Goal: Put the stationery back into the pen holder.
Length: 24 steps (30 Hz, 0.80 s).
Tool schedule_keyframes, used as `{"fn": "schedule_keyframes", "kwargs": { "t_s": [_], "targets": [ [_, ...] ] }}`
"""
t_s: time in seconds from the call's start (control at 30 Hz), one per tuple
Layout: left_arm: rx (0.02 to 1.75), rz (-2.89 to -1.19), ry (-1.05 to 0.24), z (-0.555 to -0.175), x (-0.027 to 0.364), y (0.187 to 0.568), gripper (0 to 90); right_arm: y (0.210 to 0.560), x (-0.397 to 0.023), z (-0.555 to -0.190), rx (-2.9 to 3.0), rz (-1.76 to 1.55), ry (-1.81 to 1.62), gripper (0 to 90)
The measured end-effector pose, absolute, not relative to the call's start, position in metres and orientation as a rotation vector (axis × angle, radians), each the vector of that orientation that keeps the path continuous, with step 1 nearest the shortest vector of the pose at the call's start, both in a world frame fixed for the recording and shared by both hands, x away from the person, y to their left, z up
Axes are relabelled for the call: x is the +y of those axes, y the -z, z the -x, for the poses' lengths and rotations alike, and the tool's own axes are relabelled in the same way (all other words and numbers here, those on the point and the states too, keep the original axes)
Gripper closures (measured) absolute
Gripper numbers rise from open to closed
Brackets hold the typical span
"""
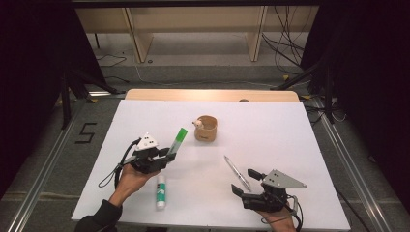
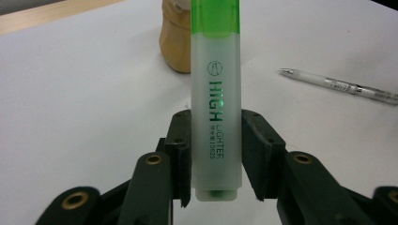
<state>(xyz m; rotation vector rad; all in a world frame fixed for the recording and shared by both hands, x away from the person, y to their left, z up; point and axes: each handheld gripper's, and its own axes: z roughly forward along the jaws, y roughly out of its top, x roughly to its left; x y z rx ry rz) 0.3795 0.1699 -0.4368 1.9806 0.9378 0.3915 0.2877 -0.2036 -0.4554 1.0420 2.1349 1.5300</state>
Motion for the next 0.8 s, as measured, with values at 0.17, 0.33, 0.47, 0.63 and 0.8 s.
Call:
{"fn": "schedule_keyframes", "kwargs": {
  "t_s": [0.17, 0.33, 0.47, 0.63, 0.8],
  "targets": [
    [0.907, -1.978, -0.413, -0.375, 0.16, 0.437, 65.8, 0.45, -0.197, -0.293, 2.122, -1.077, -1.604, 21.0],
    [0.864, -1.999, -0.419, -0.369, 0.147, 0.44, 65.8, 0.449, -0.186, -0.301, 2.143, -1.107, -1.659, 22.1],
    [0.827, -2.015, -0.426, -0.363, 0.138, 0.44, 65.8, 0.448, -0.175, -0.309, 2.153, -1.114, -1.682, 23.9],
    [0.791, -2.02, -0.426, -0.356, 0.127, 0.442, 65.8, 0.447, -0.165, -0.32, 2.153, -1.146, -1.722, 26.9],
    [0.751, -2.032, -0.422, -0.348, 0.115, 0.444, 65.8, 0.446, -0.156, -0.328, 2.155, -1.156, -1.738, 29.1]
  ]
}}
